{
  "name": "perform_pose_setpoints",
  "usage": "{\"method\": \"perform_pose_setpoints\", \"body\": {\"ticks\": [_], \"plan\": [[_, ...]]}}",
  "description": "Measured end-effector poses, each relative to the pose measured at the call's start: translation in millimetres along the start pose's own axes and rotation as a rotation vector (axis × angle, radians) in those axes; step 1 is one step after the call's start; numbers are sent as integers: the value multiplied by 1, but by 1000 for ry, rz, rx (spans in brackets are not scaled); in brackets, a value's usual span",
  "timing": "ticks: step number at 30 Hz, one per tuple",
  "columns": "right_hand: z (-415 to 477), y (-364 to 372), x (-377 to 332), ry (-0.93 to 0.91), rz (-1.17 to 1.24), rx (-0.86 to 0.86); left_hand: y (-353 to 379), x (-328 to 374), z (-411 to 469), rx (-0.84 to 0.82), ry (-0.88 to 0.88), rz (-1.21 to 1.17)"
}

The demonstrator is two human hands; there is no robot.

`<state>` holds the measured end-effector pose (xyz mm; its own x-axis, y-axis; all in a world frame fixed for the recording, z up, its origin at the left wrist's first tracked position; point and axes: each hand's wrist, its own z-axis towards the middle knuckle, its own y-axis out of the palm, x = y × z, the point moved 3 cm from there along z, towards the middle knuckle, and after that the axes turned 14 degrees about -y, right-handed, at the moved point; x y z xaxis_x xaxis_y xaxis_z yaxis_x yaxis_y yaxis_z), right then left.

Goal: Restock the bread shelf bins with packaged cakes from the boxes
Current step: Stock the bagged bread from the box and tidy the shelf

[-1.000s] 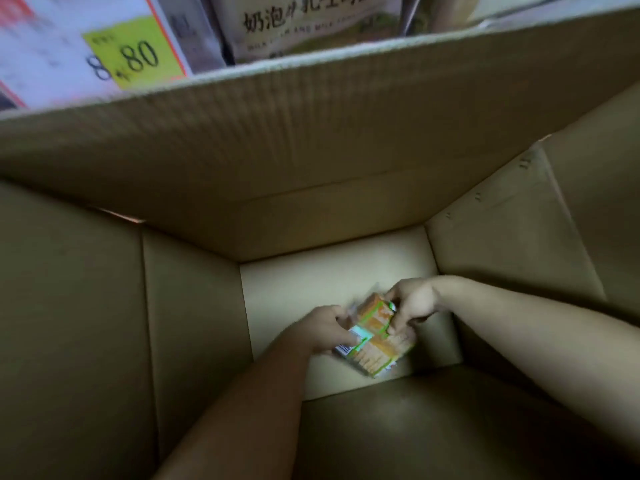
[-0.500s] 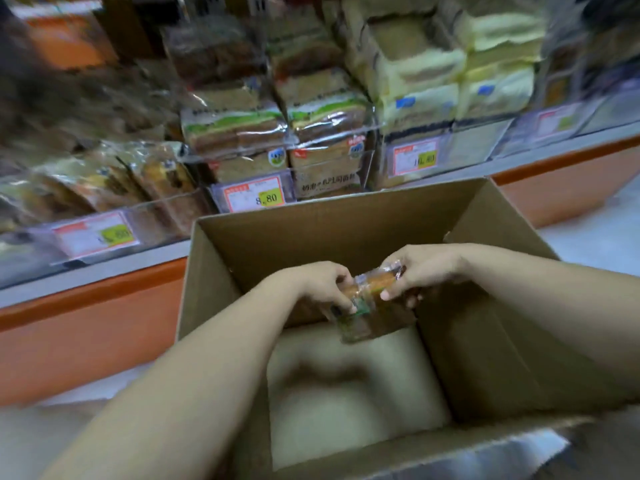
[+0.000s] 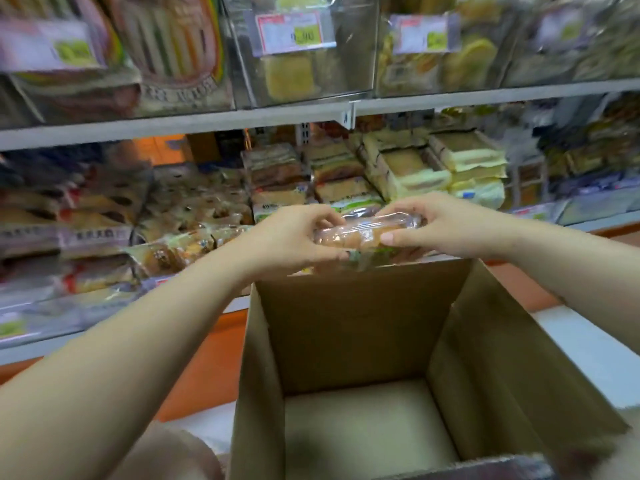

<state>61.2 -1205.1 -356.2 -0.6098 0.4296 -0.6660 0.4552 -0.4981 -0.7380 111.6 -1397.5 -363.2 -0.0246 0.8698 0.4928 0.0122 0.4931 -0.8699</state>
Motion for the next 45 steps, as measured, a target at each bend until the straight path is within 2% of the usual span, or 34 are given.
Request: {"method": "perform_pose_setpoints", "body": {"ticks": [2, 4, 8, 13, 17, 19, 21, 25, 29, 32, 35, 38, 40, 42, 45], "plan": [[10, -7, -14, -108, -214, 108, -15, -3, -3, 176, 37, -22], [23, -5, -18, -191, -303, 221, -24, -10, -4, 309, 66, -15], [66, 12, -5, -259, -289, 325, -21, -35, 10, 374, 36, 20], [126, 40, 9, -226, -302, 298, -12, -79, 40, 388, -109, 62], [145, 54, 22, -167, -405, 174, -6, -101, 54, 412, -232, 336], [146, 54, 27, -155, -428, 179, -7, -104, 58, 461, -235, 422], [147, 54, 27, -179, -481, 186, -8, -106, 61, 471, -238, 404], [149, 64, 26, -257, -578, 130, 0, -111, 67, 425, -210, 315], [150, 69, 32, -231, -591, 55, 6, -111, 70, 401, -203, 337], [149, 61, 32, -197, -529, 39, 0, -108, 69, 511, -206, 339], [150, 43, 45, -112, -475, 126, -7, -95, 73, 613, -136, 342], [154, 33, 65, -21, -429, 160, -10, -74, 88, 524, -34, 463], [153, 32, 74, 15, -424, 137, -9, -72, 101, 371, -75, 525], [150, 32, 82, 54, -553, 13, -9, -75, 110, 260, -150, 561], [147, 37, 89, 49, -689, -79, -7, -81, 113, 235, -189, 540]]}}
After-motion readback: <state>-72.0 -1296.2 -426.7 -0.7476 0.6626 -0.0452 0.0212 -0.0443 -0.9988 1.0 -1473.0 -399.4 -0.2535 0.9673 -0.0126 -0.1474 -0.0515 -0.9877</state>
